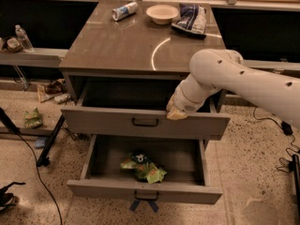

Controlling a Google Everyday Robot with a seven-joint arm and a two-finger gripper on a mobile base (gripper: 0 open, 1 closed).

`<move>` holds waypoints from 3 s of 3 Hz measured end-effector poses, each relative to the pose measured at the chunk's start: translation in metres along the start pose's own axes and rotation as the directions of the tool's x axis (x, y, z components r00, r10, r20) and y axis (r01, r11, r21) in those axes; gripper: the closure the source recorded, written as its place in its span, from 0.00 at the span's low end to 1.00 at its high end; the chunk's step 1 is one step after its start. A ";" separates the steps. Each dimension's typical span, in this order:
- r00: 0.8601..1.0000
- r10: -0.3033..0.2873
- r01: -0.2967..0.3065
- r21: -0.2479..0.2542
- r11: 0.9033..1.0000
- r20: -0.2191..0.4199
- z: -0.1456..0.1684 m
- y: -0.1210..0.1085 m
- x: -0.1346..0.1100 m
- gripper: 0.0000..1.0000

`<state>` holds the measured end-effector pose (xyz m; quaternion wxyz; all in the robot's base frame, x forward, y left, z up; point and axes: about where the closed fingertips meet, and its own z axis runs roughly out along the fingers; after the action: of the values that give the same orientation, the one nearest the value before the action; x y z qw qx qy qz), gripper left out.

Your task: Open top drawer

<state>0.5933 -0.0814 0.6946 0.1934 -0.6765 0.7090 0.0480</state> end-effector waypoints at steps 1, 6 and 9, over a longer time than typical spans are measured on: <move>1.000 0.000 0.000 0.000 1.000 0.000 -0.008 -0.002 -0.003 0.96; 0.996 -0.004 0.018 0.168 0.986 -0.085 -0.078 0.004 0.011 1.00; 0.981 -0.159 0.182 0.244 0.953 -0.111 -0.007 -0.056 -0.026 1.00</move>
Offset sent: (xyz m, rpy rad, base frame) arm -0.1135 -0.0464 0.0584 -0.0472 0.1539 -0.0234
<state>0.6472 -0.0642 0.7210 0.2491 -0.7065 0.6562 -0.0902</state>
